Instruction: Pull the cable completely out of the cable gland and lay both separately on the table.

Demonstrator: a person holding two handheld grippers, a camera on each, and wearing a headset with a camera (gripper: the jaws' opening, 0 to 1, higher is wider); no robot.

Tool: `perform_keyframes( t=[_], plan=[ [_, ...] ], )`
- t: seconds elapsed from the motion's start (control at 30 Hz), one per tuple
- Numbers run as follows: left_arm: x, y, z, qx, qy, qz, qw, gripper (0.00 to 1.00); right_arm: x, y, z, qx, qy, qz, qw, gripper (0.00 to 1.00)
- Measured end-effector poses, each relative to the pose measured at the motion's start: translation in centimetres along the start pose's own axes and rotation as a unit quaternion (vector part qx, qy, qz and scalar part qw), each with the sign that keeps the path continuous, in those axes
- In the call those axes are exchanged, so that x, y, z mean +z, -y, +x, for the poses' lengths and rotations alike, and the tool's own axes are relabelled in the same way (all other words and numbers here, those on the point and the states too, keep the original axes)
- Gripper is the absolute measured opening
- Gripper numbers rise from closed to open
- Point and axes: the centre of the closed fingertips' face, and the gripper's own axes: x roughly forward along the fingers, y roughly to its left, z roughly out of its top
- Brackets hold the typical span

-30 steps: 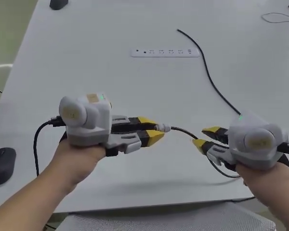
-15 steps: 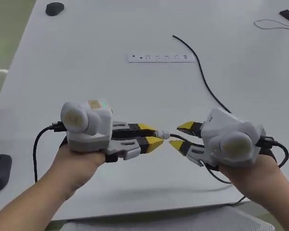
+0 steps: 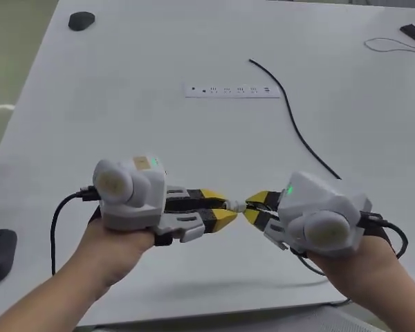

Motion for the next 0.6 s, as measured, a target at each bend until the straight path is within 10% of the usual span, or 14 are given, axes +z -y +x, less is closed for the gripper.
perform_keyframes(
  t=[0.6],
  plan=[
    [0.2, -0.1, 0.1, 0.004, 0.005, 0.004, 1.0, 0.15, -2.0, 1.2, -0.3, -0.011, 0.001, 0.099, 0.995, 0.0]
  ],
)
